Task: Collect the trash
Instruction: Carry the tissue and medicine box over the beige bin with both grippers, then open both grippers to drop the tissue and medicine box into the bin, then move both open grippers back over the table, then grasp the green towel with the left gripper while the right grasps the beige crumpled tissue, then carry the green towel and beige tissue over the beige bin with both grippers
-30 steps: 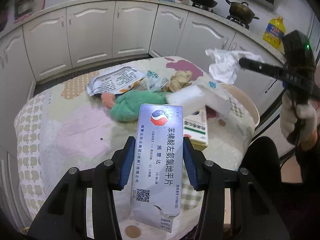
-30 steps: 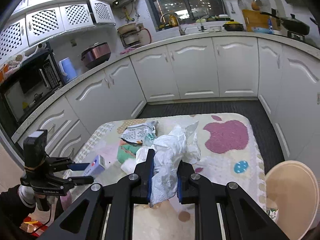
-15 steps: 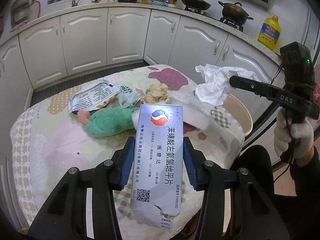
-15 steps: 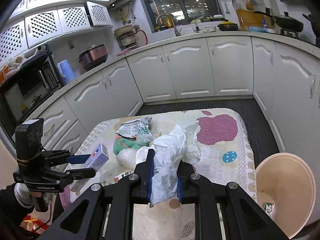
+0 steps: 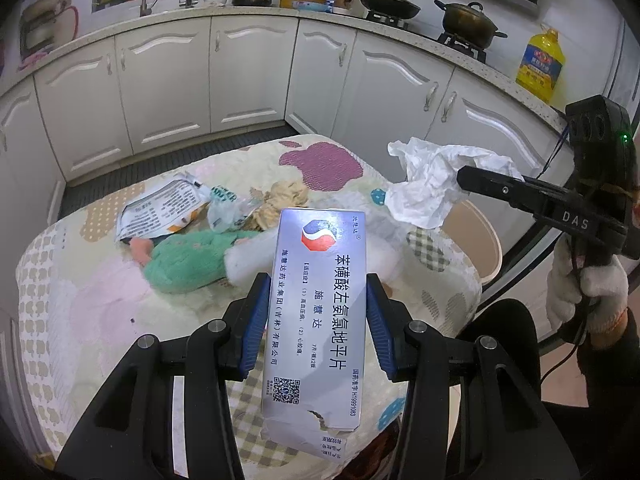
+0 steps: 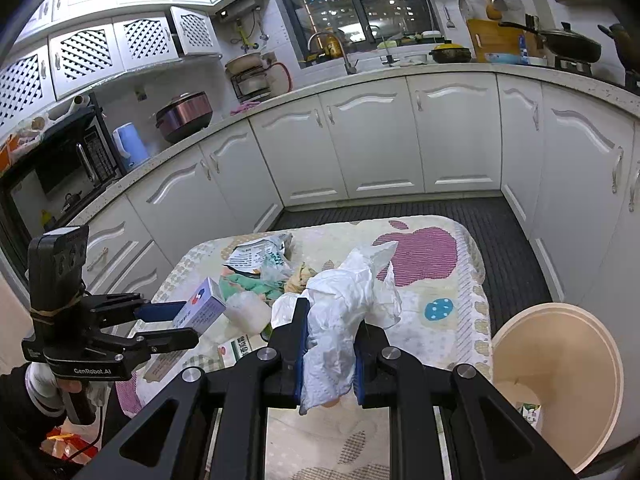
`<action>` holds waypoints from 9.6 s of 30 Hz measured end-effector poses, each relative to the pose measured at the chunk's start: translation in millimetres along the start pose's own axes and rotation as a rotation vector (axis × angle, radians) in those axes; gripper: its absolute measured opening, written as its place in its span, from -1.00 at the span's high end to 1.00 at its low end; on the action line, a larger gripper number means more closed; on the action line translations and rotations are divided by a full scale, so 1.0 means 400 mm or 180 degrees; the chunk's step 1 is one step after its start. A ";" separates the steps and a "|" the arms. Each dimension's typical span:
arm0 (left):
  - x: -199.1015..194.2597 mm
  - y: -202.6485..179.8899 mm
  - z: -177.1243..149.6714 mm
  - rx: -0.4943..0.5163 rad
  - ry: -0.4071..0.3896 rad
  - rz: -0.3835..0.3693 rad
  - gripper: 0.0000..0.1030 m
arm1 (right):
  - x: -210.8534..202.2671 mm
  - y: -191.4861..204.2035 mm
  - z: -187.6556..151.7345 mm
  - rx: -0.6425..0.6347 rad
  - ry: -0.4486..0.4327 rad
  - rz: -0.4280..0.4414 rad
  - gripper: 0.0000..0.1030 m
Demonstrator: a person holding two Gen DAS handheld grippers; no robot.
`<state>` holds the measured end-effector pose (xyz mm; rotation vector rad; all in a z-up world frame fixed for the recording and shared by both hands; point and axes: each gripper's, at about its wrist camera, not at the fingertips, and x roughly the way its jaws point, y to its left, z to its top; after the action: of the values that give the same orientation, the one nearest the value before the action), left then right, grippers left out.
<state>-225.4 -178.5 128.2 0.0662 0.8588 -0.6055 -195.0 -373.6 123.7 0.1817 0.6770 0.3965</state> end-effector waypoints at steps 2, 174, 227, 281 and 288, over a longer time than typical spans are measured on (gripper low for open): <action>0.003 -0.015 0.008 0.0022 0.0000 0.0007 0.14 | -0.006 -0.012 -0.001 0.0001 -0.0004 -0.0003 0.68; -0.011 0.285 -0.096 -0.1079 -0.0074 0.0392 -0.27 | 0.210 0.050 -0.010 -0.0050 0.0501 -0.0287 -0.18; 0.044 0.391 -0.045 -0.1127 -0.0026 0.0213 0.48 | 0.478 0.195 0.084 -0.0305 0.0829 0.0606 0.70; 0.008 0.004 0.097 -0.0375 -0.0304 0.0091 0.48 | 0.031 -0.022 0.022 0.0094 0.0008 0.0054 0.70; 0.055 -0.070 0.119 -0.0221 -0.0243 -0.0022 0.48 | -0.041 -0.083 0.000 0.0160 -0.0052 -0.0135 0.70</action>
<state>-196.4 -226.1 148.8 -0.0228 0.8057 -0.5807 -196.9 -410.6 123.5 0.2177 0.6741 0.3372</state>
